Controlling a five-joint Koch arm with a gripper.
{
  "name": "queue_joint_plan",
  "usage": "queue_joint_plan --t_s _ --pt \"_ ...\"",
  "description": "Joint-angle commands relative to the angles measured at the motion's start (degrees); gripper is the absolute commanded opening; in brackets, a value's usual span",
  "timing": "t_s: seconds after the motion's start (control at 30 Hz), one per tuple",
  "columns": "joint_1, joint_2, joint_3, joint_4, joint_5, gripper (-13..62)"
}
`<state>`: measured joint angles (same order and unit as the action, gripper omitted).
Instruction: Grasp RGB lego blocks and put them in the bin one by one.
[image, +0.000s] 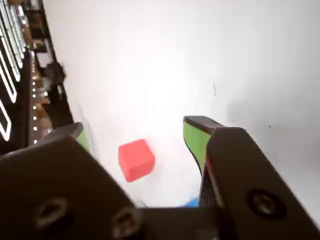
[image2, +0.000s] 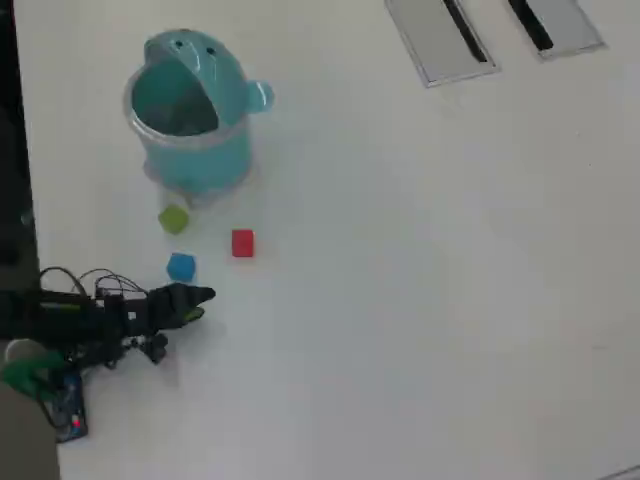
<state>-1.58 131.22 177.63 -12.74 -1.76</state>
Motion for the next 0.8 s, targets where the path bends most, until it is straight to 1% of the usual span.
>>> queue_joint_plan --t_s 0.0,0.47,0.77 --pt "-0.26 3.43 4.13 -0.18 -0.70 34.5" --pt "-0.18 3.69 3.69 -1.41 -2.64 34.1" --pt "0.18 3.87 3.43 -6.86 -9.49 33.0"
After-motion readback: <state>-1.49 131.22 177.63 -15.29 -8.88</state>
